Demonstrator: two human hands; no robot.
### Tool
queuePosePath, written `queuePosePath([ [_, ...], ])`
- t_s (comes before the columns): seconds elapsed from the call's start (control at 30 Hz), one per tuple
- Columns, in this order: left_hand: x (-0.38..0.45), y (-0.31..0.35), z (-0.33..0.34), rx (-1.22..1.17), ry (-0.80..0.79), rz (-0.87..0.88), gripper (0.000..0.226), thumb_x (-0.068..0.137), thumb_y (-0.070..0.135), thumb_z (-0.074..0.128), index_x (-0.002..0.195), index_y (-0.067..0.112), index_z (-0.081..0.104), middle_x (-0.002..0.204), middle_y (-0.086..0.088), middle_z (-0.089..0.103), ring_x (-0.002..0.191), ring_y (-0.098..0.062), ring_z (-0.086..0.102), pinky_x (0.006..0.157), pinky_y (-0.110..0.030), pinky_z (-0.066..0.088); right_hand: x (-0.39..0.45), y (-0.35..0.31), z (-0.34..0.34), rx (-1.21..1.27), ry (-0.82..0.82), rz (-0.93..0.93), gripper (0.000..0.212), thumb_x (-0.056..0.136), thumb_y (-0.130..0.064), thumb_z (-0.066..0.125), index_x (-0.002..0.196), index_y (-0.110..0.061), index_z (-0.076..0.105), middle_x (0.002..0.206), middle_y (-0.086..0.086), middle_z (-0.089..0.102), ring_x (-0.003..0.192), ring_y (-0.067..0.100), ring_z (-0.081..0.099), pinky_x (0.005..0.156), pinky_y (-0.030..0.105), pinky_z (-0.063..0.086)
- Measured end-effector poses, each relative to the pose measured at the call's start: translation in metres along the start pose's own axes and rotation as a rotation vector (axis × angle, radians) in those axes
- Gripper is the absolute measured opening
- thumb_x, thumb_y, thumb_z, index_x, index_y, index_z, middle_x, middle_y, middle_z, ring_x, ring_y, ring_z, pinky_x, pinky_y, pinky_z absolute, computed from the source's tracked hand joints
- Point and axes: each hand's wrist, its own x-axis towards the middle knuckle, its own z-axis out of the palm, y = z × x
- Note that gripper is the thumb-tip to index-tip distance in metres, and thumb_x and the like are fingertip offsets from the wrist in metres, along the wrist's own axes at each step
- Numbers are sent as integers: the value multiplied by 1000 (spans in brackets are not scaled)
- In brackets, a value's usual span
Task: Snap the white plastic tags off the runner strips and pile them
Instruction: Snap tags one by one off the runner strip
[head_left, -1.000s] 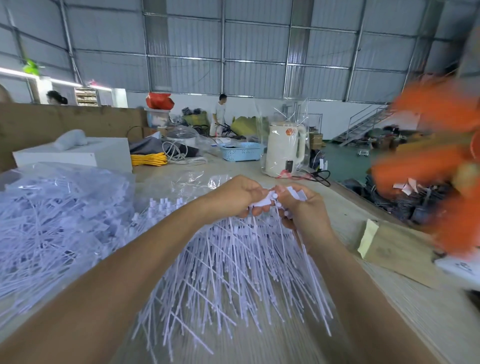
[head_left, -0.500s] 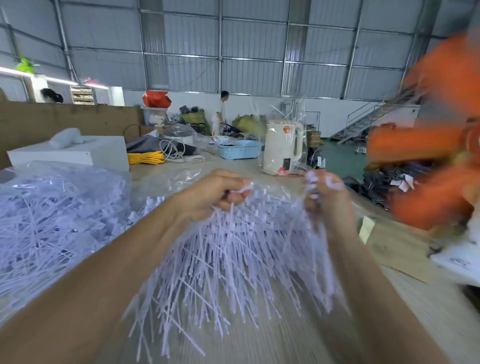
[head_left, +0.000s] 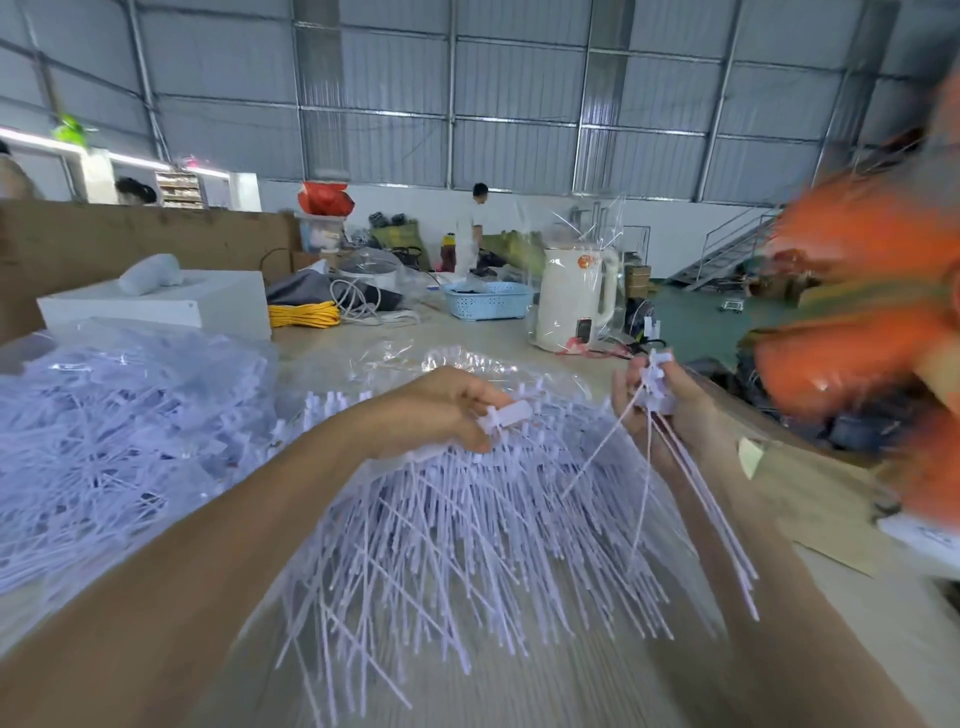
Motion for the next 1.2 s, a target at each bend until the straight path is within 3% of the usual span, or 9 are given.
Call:
queuePosePath([
  [0.1, 0, -6, -2, 77, 37, -45, 22, 79, -1, 70, 100, -4, 66, 105, -25, 66, 92, -28, 65, 90, -43, 50, -4, 10, 7, -140, 131, -10, 14, 96, -18, 49, 84, -16, 57, 59, -11, 68, 58, 0, 66, 58, 14, 52],
  [0.23, 3, 0, 2, 38, 30, -2, 7, 87, 12, 65, 93, 13, 61, 72, -6, 69, 55, -13, 62, 53, -21, 49, -9, 22, 18, -281, 60, 106, 9, 92, -15, 56, 97, -8, 59, 79, 0, 66, 62, 6, 64, 55, 14, 49],
  [0.37, 5, 12, 8, 142, 37, 50, 8, 86, 16, 67, 89, 21, 61, 60, 0, 64, 40, -7, 49, 43, -16, 39, -22, 33, 30, -623, -43, -12, 9, 90, -8, 57, 91, -12, 65, 66, 8, 64, 47, 12, 53, 40, 17, 40],
  [0.43, 7, 17, 12, 217, 61, 58, 5, 85, 18, 69, 87, 18, 65, 57, 2, 65, 39, -6, 47, 42, -15, 36, -24, 37, 39, -657, -63, -15, 16, 94, -8, 50, 95, -13, 65, 66, 7, 64, 40, 8, 51, 37, 15, 39],
  [0.57, 10, 20, 13, 342, 124, 17, 13, 82, 24, 72, 74, 15, 66, 52, 6, 64, 35, -2, 44, 37, -12, 32, -17, 34, 56, -696, 5, 192, 51, 99, -48, 30, 87, -11, 63, 61, 7, 61, 49, 17, 54, 43, 17, 42],
  [0.63, 10, 20, 13, 344, 133, 9, 15, 82, 26, 72, 78, 12, 68, 52, 6, 64, 37, -4, 45, 38, -13, 34, -20, 37, 50, -780, -57, 93, 47, 93, -55, 38, 82, -19, 66, 63, 3, 63, 52, 17, 55, 45, 20, 44],
  [0.77, 9, 21, 13, 323, 133, 19, 19, 78, 27, 75, 77, 8, 68, 59, -1, 68, 40, -7, 48, 41, -14, 36, -30, 42, 37, -747, -208, -106, 10, 81, -32, 72, 75, -24, 69, 69, -6, 66, 52, 9, 57, 46, 20, 46],
  [0.87, 6, 21, 11, 223, 89, 28, 15, 78, 21, 76, 75, 9, 68, 59, 0, 67, 42, -5, 49, 45, -16, 40, -29, 40, 38, -721, -206, -91, 17, 88, -28, 64, 88, -12, 67, 61, -6, 65, 48, 7, 57, 44, 18, 46],
  [1.2, 9, 25, 12, -30, 138, 0, 27, 86, 3, 60, 61, 7, 67, 45, -6, 55, 35, -11, 38, 41, -18, 29, -30, 45, 42, -682, -168, -233, 19, 92, -10, 57, 73, -8, 61, 59, 9, 59, 41, 12, 50, 39, 19, 39],
])
